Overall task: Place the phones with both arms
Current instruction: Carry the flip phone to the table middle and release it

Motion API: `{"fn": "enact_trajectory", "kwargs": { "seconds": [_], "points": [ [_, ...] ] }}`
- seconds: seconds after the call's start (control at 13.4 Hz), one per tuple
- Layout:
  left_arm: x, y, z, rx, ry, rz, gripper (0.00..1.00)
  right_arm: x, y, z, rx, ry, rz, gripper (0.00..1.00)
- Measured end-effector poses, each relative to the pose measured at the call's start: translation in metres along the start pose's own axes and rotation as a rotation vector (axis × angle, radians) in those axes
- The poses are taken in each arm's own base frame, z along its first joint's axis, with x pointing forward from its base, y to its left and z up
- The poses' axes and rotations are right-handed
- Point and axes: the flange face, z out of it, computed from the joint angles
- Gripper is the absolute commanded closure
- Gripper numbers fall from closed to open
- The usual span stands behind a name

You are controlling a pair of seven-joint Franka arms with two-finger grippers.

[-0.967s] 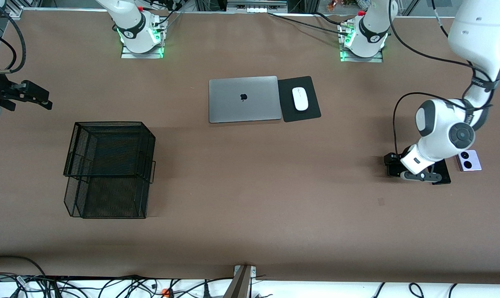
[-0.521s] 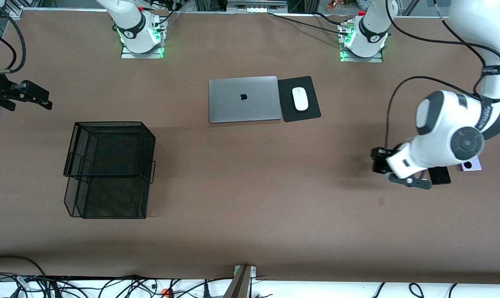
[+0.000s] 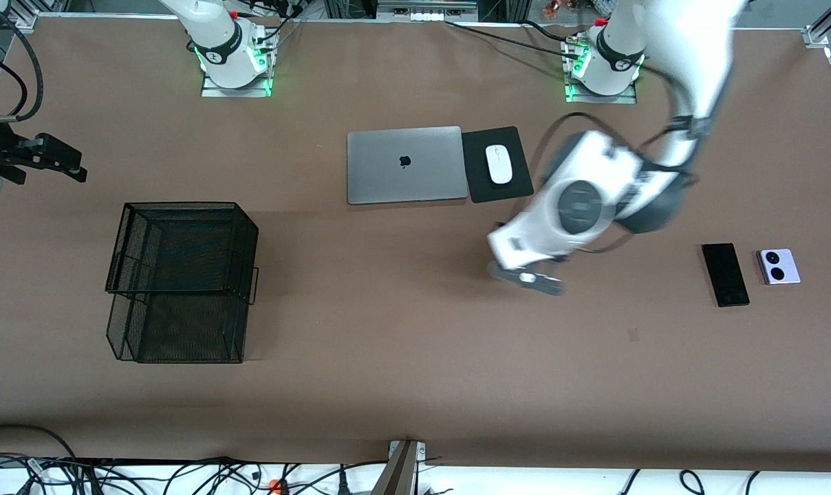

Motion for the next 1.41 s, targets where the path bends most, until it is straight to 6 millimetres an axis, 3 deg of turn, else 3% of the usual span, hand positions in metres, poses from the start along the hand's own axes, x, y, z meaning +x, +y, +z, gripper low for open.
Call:
{"fn": "enact_trajectory", "kwargs": {
  "seconds": [0.22,0.67,0.74,0.82,0.89,1.19,1.41],
  "points": [
    [0.012,0.062,0.049,-0.056,0.079,-0.067,0.75,0.0,0.0,0.0,0.0,0.0,0.0,0.0],
    [0.001,0.121,0.151,0.018,0.12,-0.127,0.73,0.0,0.0,0.0,0.0,0.001,0.0,0.0],
    [-0.001,0.128,0.162,0.02,0.132,-0.133,0.66,0.0,0.0,0.0,0.0,0.0,0.0,0.0],
    [-0.002,0.132,0.169,0.021,0.139,-0.135,0.08,0.0,0.0,0.0,0.0,0.001,0.0,0.0],
    [-0.001,0.132,0.167,0.021,0.145,-0.138,0.0,0.0,0.0,0.0,0.0,0.001,0.0,0.0],
    [0.008,0.128,0.153,0.014,0.171,-0.167,0.0,0.0,0.0,0.0,0.0,0.001,0.0,0.0],
    [0.016,0.108,0.115,0.051,0.142,-0.211,0.0,0.0,0.0,0.0,0.0,0.0,0.0,0.0]
  ]
}}
